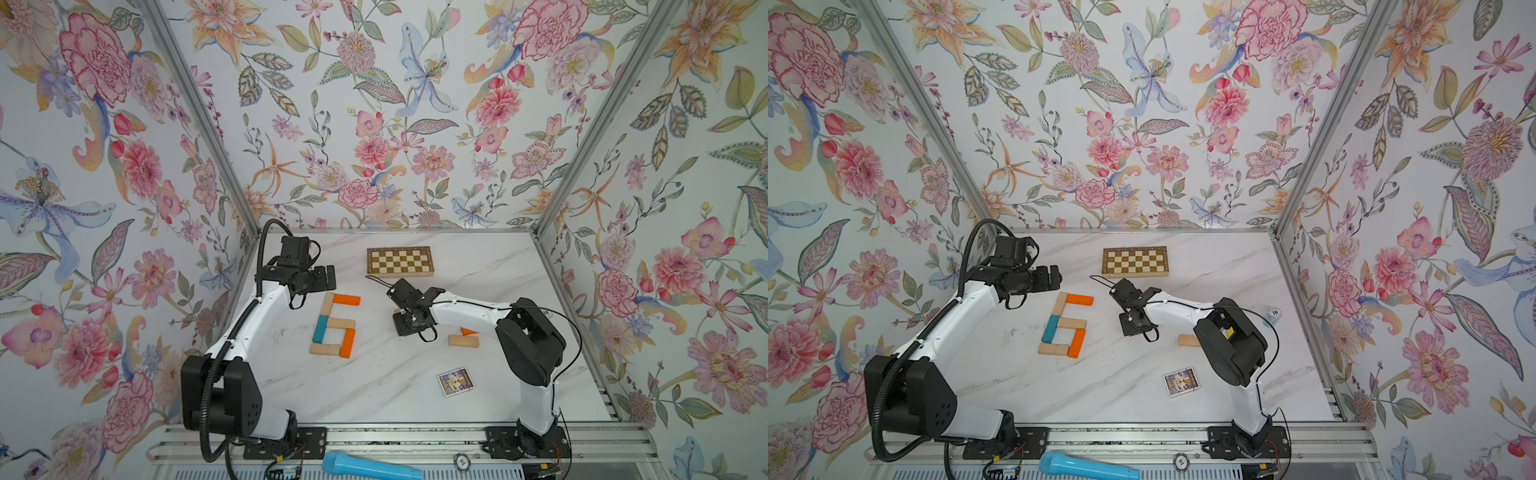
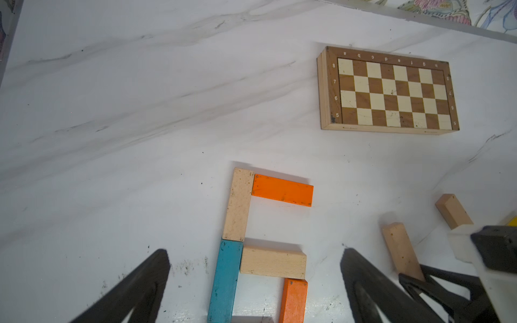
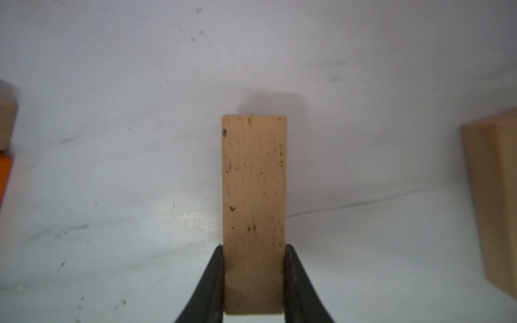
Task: Assemble the number 6 with building blocks
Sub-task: Move the building block to the center of the board.
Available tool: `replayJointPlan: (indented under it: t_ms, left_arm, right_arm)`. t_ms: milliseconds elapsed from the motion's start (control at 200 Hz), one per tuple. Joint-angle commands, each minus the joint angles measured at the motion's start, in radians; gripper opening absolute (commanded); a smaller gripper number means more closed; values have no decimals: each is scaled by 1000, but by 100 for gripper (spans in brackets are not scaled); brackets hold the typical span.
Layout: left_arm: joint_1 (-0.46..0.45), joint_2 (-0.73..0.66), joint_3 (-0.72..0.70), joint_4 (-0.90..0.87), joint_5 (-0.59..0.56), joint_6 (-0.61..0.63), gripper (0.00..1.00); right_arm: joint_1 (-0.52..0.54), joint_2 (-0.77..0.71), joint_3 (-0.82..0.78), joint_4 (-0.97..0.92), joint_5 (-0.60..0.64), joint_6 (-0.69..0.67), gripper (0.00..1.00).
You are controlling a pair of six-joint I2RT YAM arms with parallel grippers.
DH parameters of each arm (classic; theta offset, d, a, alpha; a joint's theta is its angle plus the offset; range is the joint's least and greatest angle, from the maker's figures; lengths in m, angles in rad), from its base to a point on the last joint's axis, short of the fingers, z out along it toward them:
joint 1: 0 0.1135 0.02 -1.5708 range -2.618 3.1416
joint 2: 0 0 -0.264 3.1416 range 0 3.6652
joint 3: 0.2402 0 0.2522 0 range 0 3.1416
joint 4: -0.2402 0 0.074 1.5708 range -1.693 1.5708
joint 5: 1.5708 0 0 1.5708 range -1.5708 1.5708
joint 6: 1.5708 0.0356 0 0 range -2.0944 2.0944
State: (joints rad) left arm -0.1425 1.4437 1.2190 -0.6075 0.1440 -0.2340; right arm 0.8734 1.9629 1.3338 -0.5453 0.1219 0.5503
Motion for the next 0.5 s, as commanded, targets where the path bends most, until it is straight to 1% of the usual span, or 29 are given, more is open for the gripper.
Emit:
replayJointPlan:
  t_ms: [0, 85, 120, 150, 230, 340, 435, 495]
  left_arm:
    - [6, -38, 10, 5, -8, -31, 99]
    - [10, -46, 9, 9, -6, -29, 99]
    - [11, -51, 7, 11, -9, -29, 99]
    - [12, -56, 5, 12, -11, -28, 99]
    - [14, -69, -5, 21, -14, -23, 99]
    - [15, -72, -9, 22, -10, -15, 99]
    - [15, -66, -12, 27, 8, -8, 99]
    - [14, -62, -21, 35, 28, -1, 99]
  right_arm:
    - [31, 29, 6, 10, 64, 264, 21]
    - [44, 56, 26, 11, 76, 294, 22]
    - [49, 68, 33, 7, 74, 298, 24]
    - [52, 75, 41, 1, 69, 301, 28]
    - [63, 66, 64, -34, 82, 289, 45]
    - [68, -35, 99, -54, 137, 181, 57]
    - [46, -130, 135, -88, 163, 58, 61]
    - [23, -193, 135, -103, 168, -23, 61]
